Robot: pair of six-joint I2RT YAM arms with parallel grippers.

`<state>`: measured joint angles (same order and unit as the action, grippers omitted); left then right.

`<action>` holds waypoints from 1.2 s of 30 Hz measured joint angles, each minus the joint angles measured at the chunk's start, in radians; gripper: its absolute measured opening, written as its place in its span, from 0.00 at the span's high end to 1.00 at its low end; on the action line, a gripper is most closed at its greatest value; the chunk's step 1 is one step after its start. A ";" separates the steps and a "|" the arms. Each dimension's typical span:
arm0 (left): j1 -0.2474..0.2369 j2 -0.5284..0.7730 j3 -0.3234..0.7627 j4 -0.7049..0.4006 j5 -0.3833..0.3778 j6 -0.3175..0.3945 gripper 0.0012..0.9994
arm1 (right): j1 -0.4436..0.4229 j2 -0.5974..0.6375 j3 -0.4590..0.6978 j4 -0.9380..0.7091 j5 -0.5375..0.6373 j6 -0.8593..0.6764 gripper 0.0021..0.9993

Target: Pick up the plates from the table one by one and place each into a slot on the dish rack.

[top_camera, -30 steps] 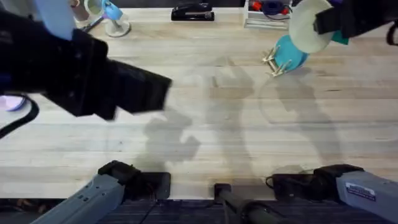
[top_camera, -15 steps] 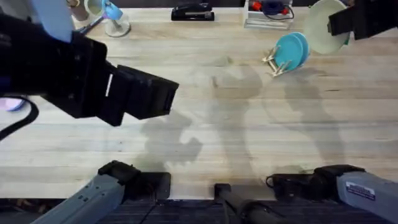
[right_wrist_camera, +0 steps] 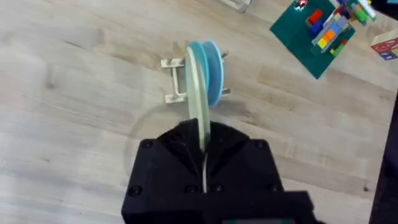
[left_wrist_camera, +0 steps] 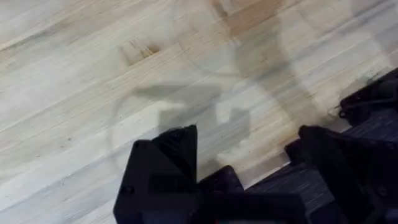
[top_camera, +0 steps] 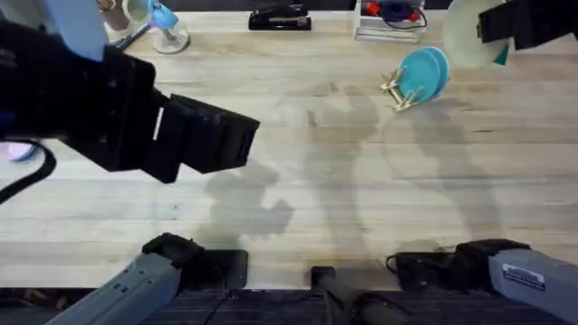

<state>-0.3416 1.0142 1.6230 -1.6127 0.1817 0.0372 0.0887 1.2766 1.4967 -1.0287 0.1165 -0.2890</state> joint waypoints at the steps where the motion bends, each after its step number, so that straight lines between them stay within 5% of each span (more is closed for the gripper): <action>1: 0.000 0.000 0.000 0.000 0.000 0.000 0.00 | 0.000 0.002 0.000 0.000 0.000 0.000 0.97; 36: 0.000 0.000 0.000 0.000 0.000 0.000 0.00 | -0.043 0.124 0.000 0.058 -0.034 0.004 0.97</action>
<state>-0.3416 1.0142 1.6230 -1.6126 0.1817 0.0372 0.0461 1.4010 1.4967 -0.9702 0.0822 -0.2852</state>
